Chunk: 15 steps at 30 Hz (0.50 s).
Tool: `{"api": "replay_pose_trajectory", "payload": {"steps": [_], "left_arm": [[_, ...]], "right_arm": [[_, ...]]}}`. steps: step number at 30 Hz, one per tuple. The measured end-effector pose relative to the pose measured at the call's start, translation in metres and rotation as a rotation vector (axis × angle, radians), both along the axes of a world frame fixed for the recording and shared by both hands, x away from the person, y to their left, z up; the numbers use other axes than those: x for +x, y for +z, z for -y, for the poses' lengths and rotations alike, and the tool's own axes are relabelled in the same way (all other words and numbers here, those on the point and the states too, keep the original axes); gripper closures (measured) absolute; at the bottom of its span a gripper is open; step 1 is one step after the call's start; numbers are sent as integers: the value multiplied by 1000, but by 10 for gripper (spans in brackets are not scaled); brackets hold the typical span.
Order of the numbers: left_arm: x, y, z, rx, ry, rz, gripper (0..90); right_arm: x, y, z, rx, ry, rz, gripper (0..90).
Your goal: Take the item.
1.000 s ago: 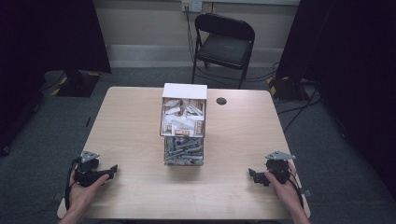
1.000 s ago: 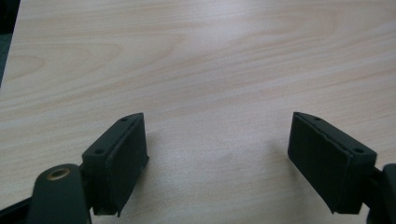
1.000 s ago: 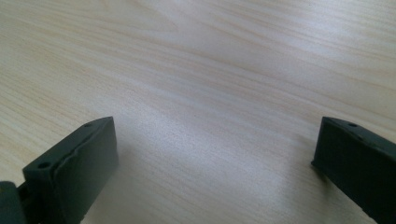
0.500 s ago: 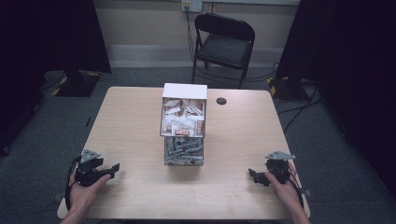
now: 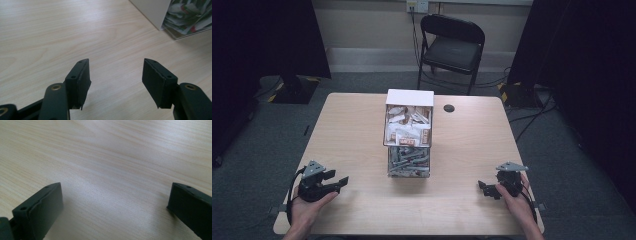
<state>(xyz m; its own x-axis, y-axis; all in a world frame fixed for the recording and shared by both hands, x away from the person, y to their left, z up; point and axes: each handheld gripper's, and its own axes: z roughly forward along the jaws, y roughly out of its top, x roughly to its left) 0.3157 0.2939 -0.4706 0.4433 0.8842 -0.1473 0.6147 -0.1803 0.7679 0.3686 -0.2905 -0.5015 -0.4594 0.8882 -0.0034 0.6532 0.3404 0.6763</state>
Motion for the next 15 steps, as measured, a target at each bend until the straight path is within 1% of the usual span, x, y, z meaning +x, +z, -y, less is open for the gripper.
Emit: {"api": "replay_pose_trajectory", "payload": {"steps": [2,4,6,9,11,15], "left_arm": [[-1,2,2,-13,-18,-3,418],[-2,5,4,-43,-40,-4,427],[-4,9,7,-70,-74,14,428],[-7,16,13,-68,-120,41,429],[-8,19,16,-86,-143,47,443],[-9,23,20,-96,-169,42,460]], "right_arm": [[0,0,0,0,0,0,0],[0,0,0,0,0,0,0],[0,0,0,0,1,1,0],[0,0,0,0,0,0,0],[0,0,0,0,0,0,0],[0,0,0,0,1,1,0]]}}
